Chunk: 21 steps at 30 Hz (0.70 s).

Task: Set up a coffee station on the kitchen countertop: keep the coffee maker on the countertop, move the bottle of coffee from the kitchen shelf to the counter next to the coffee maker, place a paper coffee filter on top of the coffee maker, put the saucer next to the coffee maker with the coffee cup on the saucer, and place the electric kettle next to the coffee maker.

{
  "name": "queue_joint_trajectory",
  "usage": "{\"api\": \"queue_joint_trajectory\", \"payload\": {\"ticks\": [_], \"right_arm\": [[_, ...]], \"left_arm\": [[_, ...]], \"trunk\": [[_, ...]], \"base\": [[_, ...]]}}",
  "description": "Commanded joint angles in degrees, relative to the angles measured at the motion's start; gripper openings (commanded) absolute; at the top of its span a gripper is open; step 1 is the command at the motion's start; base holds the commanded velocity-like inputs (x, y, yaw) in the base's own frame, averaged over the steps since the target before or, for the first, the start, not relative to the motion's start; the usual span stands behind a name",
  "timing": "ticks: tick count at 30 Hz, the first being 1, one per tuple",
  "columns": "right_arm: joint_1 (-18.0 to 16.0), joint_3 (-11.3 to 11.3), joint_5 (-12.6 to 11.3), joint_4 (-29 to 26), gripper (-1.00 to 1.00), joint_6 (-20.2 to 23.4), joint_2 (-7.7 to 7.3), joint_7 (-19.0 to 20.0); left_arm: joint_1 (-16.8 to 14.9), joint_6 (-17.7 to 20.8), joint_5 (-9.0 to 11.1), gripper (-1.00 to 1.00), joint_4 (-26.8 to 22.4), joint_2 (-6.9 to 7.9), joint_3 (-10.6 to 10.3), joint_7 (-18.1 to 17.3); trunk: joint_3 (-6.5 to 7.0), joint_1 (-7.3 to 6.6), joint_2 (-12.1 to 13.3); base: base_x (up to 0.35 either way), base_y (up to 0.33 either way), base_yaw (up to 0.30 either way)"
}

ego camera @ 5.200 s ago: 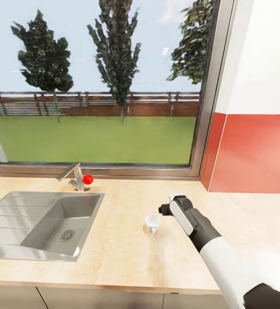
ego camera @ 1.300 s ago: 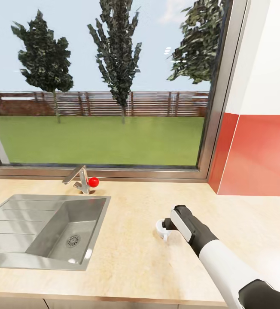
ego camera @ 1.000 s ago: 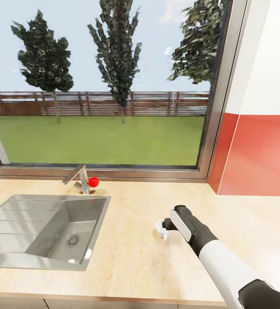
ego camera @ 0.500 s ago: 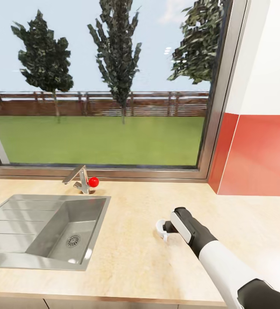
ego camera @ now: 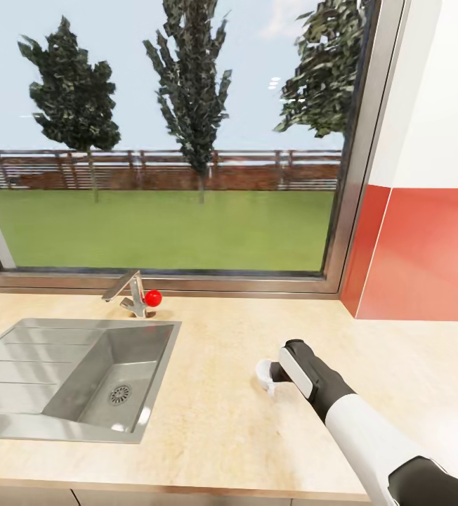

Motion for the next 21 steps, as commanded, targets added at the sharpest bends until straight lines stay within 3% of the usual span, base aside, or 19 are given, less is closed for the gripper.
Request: {"api": "queue_joint_trajectory", "payload": {"ticks": [1,21], "right_arm": [[-0.02,0.26,-0.6,-0.02,-1.0,0.07,-0.03,-0.55],[-0.02,0.23,-0.6,-0.07,-1.0,0.07,-0.03,-0.55]], "left_arm": [[0.0,-0.21,-0.61,1.0,0.03,0.0,0.41,0.19],[-0.01,-0.21,-0.57,1.0,0.05,0.0,0.43,0.19]], "trunk": [[-0.01,0.02,-0.03],[-0.01,0.02,-0.03]], "base": [[0.0,0.0,0.0],[0.0,0.0,0.0]]}}
